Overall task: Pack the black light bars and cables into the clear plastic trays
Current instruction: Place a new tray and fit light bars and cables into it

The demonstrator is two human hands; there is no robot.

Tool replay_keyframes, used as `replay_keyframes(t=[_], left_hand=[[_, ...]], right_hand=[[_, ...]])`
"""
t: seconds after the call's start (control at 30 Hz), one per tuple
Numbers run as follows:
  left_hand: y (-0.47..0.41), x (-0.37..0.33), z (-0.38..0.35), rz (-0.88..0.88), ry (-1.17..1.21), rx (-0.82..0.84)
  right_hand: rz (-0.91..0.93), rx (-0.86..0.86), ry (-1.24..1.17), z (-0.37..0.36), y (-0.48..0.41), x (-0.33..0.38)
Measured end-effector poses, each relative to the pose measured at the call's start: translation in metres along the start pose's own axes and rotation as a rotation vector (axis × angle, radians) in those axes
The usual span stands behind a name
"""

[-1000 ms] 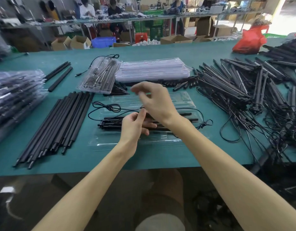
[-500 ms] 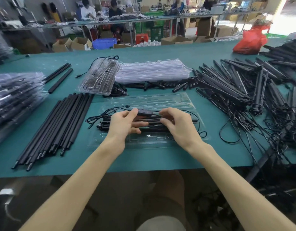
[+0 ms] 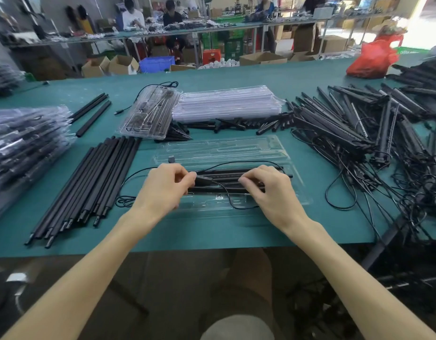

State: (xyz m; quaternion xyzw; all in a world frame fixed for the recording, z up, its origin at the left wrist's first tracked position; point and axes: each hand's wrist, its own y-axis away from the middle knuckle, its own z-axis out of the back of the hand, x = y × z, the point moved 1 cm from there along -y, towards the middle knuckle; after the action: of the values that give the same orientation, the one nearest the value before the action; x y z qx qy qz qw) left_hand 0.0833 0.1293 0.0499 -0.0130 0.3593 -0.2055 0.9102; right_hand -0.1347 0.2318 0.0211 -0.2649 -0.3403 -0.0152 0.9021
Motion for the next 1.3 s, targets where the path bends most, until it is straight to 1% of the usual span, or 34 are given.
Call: replay_keyframes(t=[0.03,0.07,0.13,0.2,0.27,0.4,0.5,0.57,0.63,0.67,0.73,0.83,0.97,1.07,1.17,1.3], left_hand=[[0.000,-0.002,-0.001,-0.103,-0.048,-0.063],[-0.001,-0.004,-0.002,-0.204,-0.110,-0.083],[-0.004,-0.003,-0.006,-0.353,-0.290,-0.043],[-0.010,0.000,-0.010,-0.382,-0.452,0.013],[-0.011,0.003,-0.014,-0.358,-0.491,0.041],[-0.012,0.002,-0.017,-0.366,-0.465,0.020],[-0.013,0.000,-0.012,-0.359,-0.451,-0.003],[-0.011,-0.003,-0.009,-0.316,-0.334,0.003],[-0.008,-0.008,-0.007,-0.272,-0.172,0.072],[-0.007,-0.010,-0.007,-0.262,-0.121,0.117],[-0.004,-0.013,-0.009,-0.251,-0.065,0.169],[-0.001,-0.016,-0.016,-0.232,-0.036,0.198],[0.001,-0.018,-0.027,-0.225,-0.014,0.241],[-0.002,-0.017,-0.028,-0.195,0.013,0.254],[-0.002,-0.014,-0.028,-0.144,0.073,0.302],[-0.002,-0.013,-0.027,-0.158,0.038,0.322]], right_hand=[[0.000,-0.025,-0.007,0.003,0.001,0.001],[0.011,-0.037,-0.011,0.006,0.003,0.003],[0.069,-0.003,0.018,0.012,0.011,0.009],[0.129,0.060,0.121,0.013,0.021,0.014],[0.151,0.094,0.209,0.011,0.031,0.017],[0.115,0.051,0.259,0.011,0.034,0.017],[0.126,0.048,0.365,0.011,0.032,0.018],[0.126,0.034,0.411,0.014,0.029,0.017],[0.106,0.037,0.464,0.017,0.025,0.015],[0.088,0.037,0.466,0.018,0.024,0.014],[0.027,0.016,0.396,0.020,0.023,0.014],[-0.048,-0.008,0.291,0.021,0.026,0.014],[-0.097,0.033,0.268,0.024,0.030,0.009],[-0.096,0.036,0.240,0.027,0.033,0.006],[-0.036,0.073,0.280,0.029,0.036,0.006],[-0.012,0.139,0.327,0.029,0.041,0.006]])
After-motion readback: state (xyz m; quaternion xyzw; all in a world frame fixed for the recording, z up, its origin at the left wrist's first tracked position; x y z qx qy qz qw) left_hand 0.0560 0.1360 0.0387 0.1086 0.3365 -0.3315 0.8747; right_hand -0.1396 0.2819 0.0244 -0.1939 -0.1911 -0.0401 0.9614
